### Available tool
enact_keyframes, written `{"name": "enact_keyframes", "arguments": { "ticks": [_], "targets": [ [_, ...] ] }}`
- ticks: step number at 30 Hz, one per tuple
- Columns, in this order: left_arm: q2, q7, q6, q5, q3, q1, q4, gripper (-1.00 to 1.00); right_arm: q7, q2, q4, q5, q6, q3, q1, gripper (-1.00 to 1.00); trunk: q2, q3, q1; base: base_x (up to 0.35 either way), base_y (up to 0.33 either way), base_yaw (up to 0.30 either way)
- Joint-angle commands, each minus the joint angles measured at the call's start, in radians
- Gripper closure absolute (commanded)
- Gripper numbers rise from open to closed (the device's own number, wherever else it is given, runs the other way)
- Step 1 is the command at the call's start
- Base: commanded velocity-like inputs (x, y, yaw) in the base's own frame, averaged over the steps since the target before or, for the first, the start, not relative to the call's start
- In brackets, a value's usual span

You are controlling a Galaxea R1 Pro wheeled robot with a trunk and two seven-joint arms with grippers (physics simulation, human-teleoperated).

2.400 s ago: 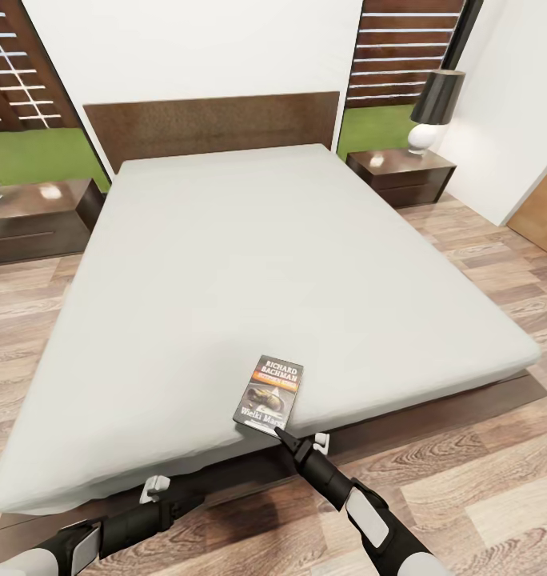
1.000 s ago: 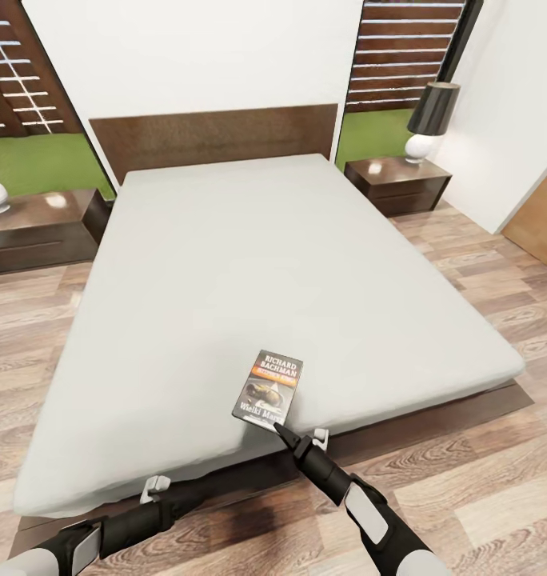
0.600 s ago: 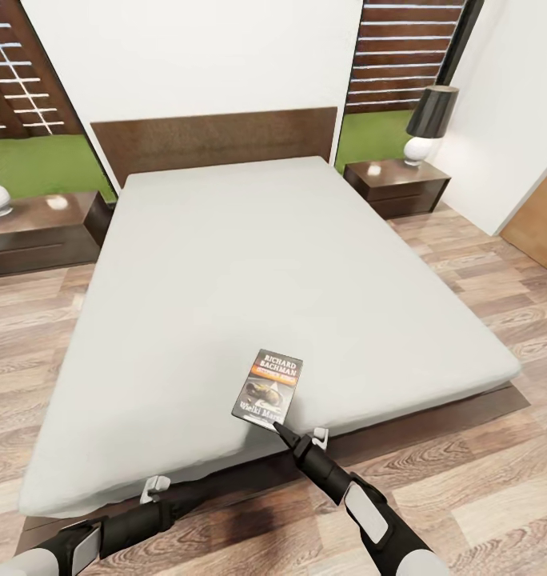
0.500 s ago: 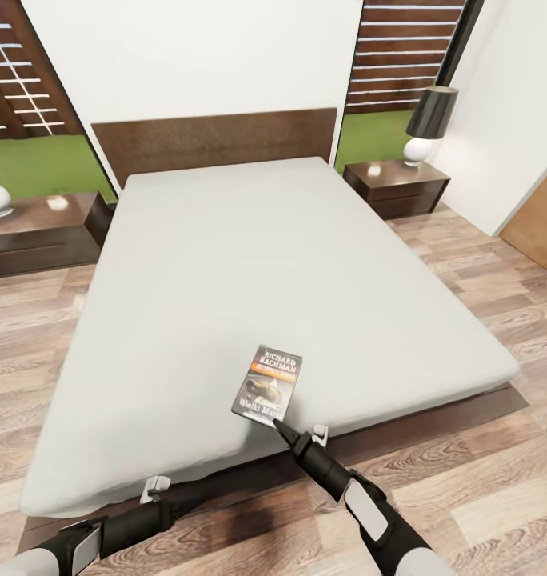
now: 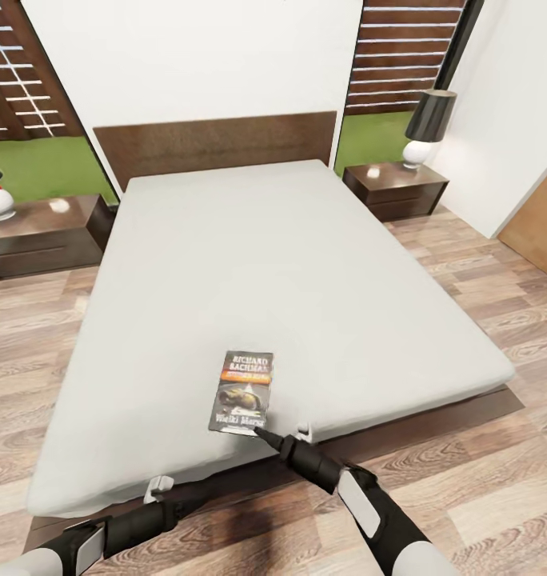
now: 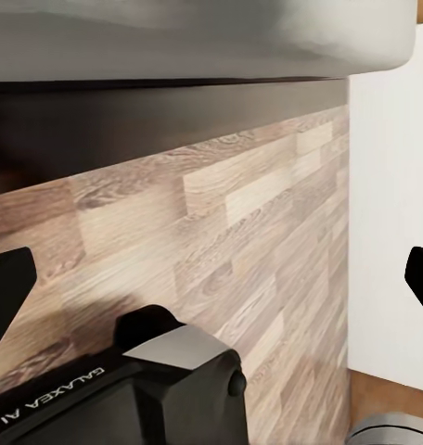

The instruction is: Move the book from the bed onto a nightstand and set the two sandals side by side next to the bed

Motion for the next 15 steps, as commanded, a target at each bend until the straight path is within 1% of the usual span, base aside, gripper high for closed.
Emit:
{"name": "enact_keyframes", "arguments": {
  "ticks": [1,2,3,4,5,6,8,9,10,11,12,13,14,15],
  "targets": [
    [0.000,-0.003,0.005,0.005,-0.004,0.000,0.000,-1.00,0.002,-0.003,-0.002,0.019,0.012,0.001,-0.001,1.00,0.007,0.003,-0.004,0.000,0.000,0.000],
    [0.000,-0.003,0.005,0.005,-0.004,0.000,0.000,-1.00,0.003,-0.006,-0.003,0.032,0.015,0.001,-0.001,1.00,0.014,0.006,-0.008,0.000,0.000,0.000],
    [0.000,-0.003,0.005,0.005,-0.004,0.000,0.000,-1.00,0.005,-0.038,-0.004,0.060,0.034,0.003,0.000,1.00,0.021,0.009,-0.012,0.000,0.000,0.000],
    [0.000,-0.003,0.005,0.005,-0.004,0.000,0.000,-1.00,0.006,-0.076,-0.004,0.071,0.053,0.003,0.000,1.00,0.028,0.012,-0.015,0.000,0.000,0.000],
    [0.000,-0.003,0.006,0.005,-0.004,0.000,0.000,-1.00,0.007,-0.120,-0.005,0.078,0.072,0.003,0.000,1.00,0.035,0.015,-0.019,0.000,0.000,0.000],
    [0.000,-0.003,0.006,0.005,-0.004,0.000,0.000,-1.00,0.009,-0.170,-0.005,0.083,0.088,0.003,0.000,1.00,0.042,0.018,-0.023,0.000,0.000,0.000],
    [0.000,-0.003,0.007,0.005,-0.004,0.000,0.000,-1.00,0.013,-0.286,-0.005,0.083,0.109,0.003,0.000,1.00,0.056,0.025,-0.031,0.000,0.000,0.000],
    [0.000,-0.003,0.007,0.005,-0.004,0.000,0.000,-1.00,0.038,-0.375,-0.005,0.082,0.117,0.003,0.000,1.00,0.063,0.028,-0.035,0.000,0.000,0.000],
    [0.000,-0.003,0.007,0.005,-0.004,0.000,0.000,-1.00,0.073,-0.428,-0.005,0.081,0.120,0.003,-0.001,1.00,0.070,0.031,-0.038,0.000,0.000,0.000],
    [0.000,-0.003,0.007,0.005,-0.004,0.000,0.000,-1.00,0.118,-0.471,-0.005,0.081,0.124,0.003,-0.001,1.00,0.077,0.034,-0.042,0.000,0.000,0.000],
    [0.000,-0.003,0.007,0.005,-0.004,0.000,0.000,-1.00,0.140,-0.489,-0.004,0.081,0.127,0.002,-0.001,1.00,0.084,0.037,-0.046,0.000,0.000,0.000],
    [0.000,-0.003,0.007,0.005,-0.004,0.000,0.000,-1.00,0.183,-0.521,-0.002,0.082,0.135,0.002,0.000,1.00,0.091,0.040,-0.050,0.000,0.000,0.000],
    [0.000,-0.003,0.007,0.005,-0.004,0.000,0.000,-1.00,0.229,-0.560,0.003,0.083,0.157,0.000,0.000,1.00,0.098,0.043,-0.054,0.000,0.000,0.000],
    [0.000,-0.003,0.007,0.005,-0.004,0.000,0.000,-1.00,0.240,-0.573,0.004,0.083,0.164,0.000,0.000,1.00,0.105,0.047,-0.058,0.000,0.000,0.000]
  ]
}}
